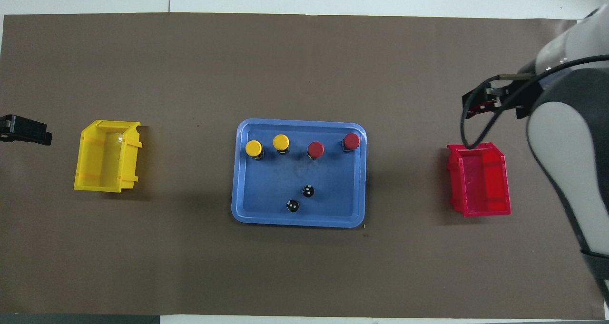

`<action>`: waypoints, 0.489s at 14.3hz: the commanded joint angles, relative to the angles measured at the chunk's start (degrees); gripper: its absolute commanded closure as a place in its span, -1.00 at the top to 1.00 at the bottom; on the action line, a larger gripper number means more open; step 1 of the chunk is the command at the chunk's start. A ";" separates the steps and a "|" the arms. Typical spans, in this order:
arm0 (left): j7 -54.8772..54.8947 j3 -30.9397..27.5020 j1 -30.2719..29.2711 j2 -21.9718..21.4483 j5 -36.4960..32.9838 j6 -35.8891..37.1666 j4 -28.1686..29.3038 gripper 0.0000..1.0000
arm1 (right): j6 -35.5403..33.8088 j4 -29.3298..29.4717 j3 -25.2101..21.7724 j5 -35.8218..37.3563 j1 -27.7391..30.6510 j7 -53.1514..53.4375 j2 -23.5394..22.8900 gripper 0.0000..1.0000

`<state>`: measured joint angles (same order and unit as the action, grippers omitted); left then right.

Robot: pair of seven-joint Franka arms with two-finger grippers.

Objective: Sort red and yellow buttons by color
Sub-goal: 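Grasp a red button with the right gripper while the left gripper reaches yellow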

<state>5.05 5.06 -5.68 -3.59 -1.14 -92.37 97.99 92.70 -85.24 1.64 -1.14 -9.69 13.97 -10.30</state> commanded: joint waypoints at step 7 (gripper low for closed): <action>4.77 0.65 -0.12 5.07 -2.90 0.88 -6.31 1.00 | 30.76 -15.19 -0.05 -0.79 -12.37 10.02 -7.72 1.00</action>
<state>7.09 5.61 -6.31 -2.44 -2.46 -92.64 96.39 117.81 -93.22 1.74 -1.16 -20.96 23.63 -19.82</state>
